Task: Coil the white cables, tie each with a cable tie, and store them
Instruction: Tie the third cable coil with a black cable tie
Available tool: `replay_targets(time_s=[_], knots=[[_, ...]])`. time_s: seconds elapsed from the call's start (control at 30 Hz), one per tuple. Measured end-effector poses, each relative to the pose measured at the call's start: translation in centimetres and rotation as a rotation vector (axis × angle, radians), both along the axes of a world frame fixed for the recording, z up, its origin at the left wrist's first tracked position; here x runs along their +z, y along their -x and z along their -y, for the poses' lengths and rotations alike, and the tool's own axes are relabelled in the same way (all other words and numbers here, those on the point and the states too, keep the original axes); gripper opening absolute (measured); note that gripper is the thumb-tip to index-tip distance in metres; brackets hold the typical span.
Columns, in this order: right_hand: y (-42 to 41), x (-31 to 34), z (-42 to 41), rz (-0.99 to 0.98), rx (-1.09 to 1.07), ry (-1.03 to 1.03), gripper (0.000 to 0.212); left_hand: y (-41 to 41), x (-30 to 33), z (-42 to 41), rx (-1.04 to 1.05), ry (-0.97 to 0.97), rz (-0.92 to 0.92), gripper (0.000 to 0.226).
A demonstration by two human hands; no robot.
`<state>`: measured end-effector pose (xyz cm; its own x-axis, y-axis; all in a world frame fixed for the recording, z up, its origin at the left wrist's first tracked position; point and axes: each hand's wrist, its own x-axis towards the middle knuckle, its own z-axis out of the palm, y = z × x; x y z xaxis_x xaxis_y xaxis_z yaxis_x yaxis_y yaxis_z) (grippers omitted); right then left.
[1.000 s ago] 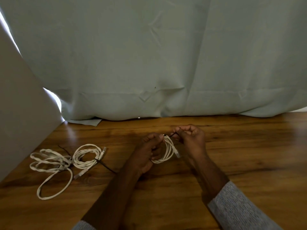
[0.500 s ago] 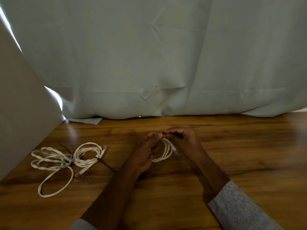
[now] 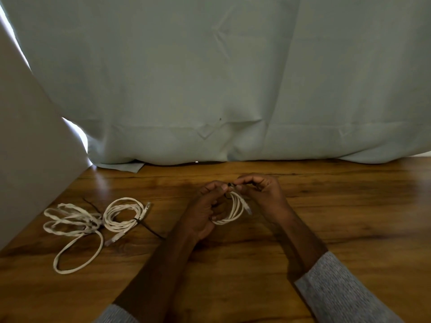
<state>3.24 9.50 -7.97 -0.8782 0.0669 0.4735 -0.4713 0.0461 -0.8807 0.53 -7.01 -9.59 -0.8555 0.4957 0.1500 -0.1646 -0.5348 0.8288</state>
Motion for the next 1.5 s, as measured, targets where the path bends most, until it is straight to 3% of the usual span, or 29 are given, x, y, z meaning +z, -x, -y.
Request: replay_targets(time_s=[0.37, 0.57, 1.1, 1.5], knots=[[0.05, -0.19, 0.28, -0.009, 0.011, -0.061, 0.026, -0.32, 0.13, -0.20, 0.005, 0.066, -0.035, 0.013], [-0.23, -0.11, 0.61, 0.026, 0.024, 0.011, 0.024, -0.31, 0.10, -0.21, 0.009, 0.076, -0.043, 0.013], [-0.16, -0.12, 0.51, 0.055, 0.033, 0.004, 0.040, 0.19, -0.20, -0.08, -0.001, 0.092, -0.057, 0.016], [0.12, -0.40, 0.78, 0.004, 0.001, 0.072, 0.024, -0.25, 0.16, -0.22, 0.033, 0.116, -0.029, 0.013]])
